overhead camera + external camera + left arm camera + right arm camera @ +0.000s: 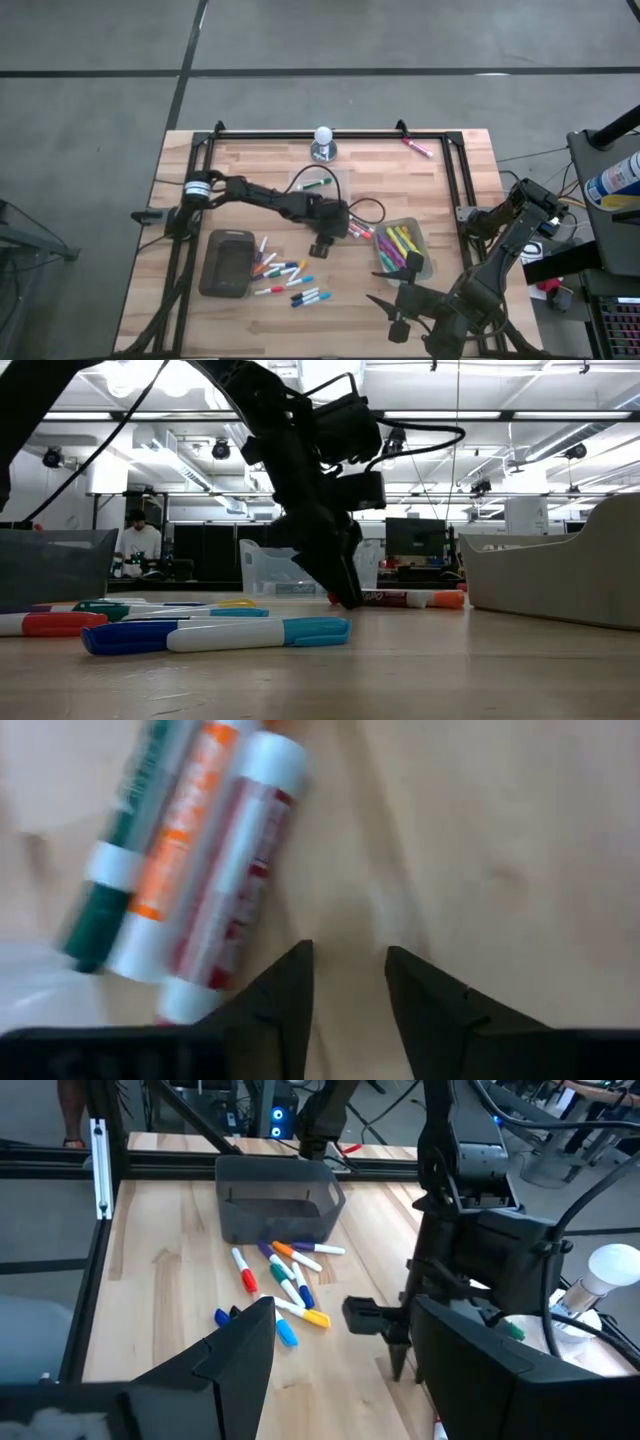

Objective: Pick & Place Markers
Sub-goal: Put the red dry erase marker into the transparent bin

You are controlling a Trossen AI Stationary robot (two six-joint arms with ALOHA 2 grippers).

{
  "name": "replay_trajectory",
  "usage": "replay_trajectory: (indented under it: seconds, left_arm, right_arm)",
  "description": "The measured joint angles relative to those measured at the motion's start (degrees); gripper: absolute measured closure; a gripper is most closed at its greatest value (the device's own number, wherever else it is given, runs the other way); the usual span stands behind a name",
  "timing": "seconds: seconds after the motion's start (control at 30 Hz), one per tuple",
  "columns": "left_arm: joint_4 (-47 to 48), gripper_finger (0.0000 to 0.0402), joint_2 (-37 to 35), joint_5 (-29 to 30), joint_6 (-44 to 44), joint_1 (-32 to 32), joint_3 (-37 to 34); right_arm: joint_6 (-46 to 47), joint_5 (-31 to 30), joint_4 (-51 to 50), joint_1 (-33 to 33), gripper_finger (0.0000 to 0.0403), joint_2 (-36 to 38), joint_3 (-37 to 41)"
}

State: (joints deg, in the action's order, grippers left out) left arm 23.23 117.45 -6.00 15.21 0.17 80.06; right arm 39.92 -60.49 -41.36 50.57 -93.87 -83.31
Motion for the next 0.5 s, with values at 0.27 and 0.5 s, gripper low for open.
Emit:
replay_trajectory:
  seconds: [0.27,0.5]
  left_arm:
    - [2.8,0.0383,-0.4,-3.6,-1.7,-0.1,-0.1]
    - [1.3,0.0374,-2.9,-2.1,-1.7,-0.7,-0.1]
  right_arm:
    - [0.0,0.0,0.0,0.0,0.0179,0.0,0.0]
    - [0.1,0.0,0.0,0.0,0.0179,0.0,0.0]
